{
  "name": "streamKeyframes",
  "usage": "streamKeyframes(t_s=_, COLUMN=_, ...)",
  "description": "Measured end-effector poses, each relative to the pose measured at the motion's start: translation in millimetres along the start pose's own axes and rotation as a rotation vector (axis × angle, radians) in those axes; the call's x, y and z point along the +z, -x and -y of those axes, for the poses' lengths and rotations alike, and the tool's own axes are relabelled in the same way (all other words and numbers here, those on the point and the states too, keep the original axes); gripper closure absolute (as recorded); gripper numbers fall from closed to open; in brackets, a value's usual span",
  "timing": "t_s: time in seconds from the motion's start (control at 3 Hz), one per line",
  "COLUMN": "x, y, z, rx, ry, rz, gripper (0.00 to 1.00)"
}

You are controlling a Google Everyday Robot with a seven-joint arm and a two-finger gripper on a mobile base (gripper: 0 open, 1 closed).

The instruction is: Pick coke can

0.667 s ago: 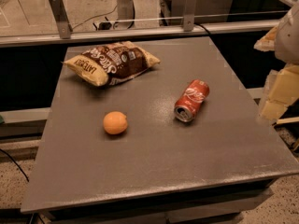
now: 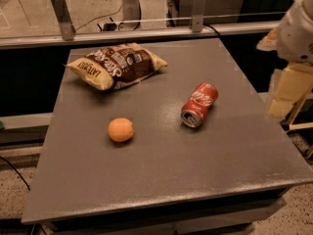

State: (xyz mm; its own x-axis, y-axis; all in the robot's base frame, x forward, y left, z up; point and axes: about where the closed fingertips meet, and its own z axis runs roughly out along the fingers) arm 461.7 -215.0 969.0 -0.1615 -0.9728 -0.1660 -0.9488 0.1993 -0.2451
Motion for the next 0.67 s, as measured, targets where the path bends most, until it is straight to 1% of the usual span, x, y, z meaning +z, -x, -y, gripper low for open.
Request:
streamKeyframes(t_s=0.33, x=32, y=9, z=37, rx=-0.174, ry=0.016, rz=-0.051, gripper=0.0)
streamKeyframes(t_s=0.67, x=63, y=20, z=58, rx=-0.355, ry=0.021, rz=-0.055, gripper=0.0)
